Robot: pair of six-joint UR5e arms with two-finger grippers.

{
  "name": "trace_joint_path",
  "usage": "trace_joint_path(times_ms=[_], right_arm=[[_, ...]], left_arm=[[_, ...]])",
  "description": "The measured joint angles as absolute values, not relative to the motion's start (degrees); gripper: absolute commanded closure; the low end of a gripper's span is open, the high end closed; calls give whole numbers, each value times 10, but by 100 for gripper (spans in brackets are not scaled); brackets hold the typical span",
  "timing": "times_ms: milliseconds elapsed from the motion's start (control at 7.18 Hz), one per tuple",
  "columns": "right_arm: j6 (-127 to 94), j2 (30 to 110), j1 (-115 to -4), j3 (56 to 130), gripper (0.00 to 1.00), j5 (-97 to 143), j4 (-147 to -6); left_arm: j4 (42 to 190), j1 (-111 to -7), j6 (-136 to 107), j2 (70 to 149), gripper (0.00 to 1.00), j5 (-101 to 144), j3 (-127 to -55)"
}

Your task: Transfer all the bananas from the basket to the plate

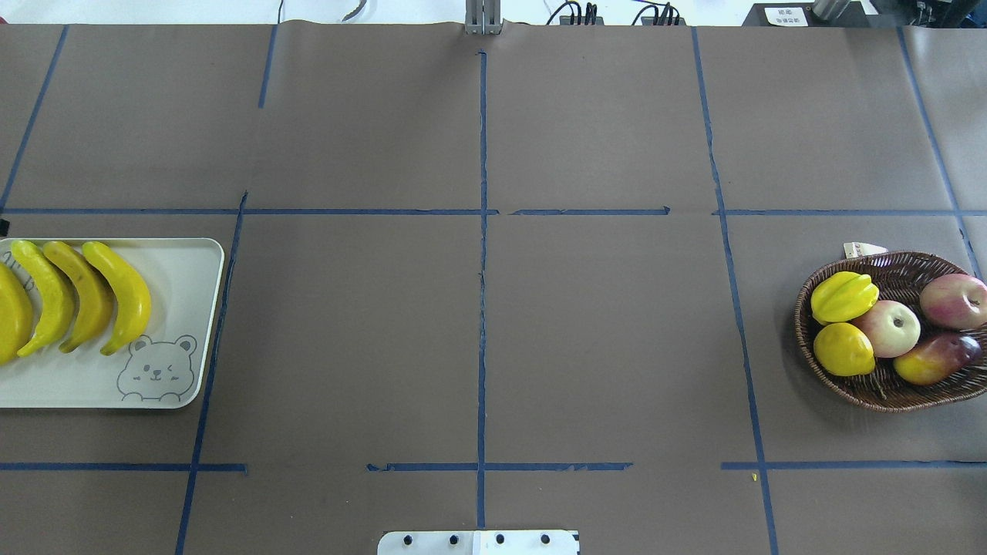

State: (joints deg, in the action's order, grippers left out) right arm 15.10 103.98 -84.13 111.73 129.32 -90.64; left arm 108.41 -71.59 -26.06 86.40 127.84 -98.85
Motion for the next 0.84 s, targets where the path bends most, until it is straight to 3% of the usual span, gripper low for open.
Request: trace_joint_path(times_ms=[418,836], right_arm=[[231,1050,-920,1097,0,1320,-957],[229,1051,-937,1066,1,1325,-958]], left_arm=[[983,-800,33,814,0,1315,-1000],[878,-867,116,810,0,1325,-1024]])
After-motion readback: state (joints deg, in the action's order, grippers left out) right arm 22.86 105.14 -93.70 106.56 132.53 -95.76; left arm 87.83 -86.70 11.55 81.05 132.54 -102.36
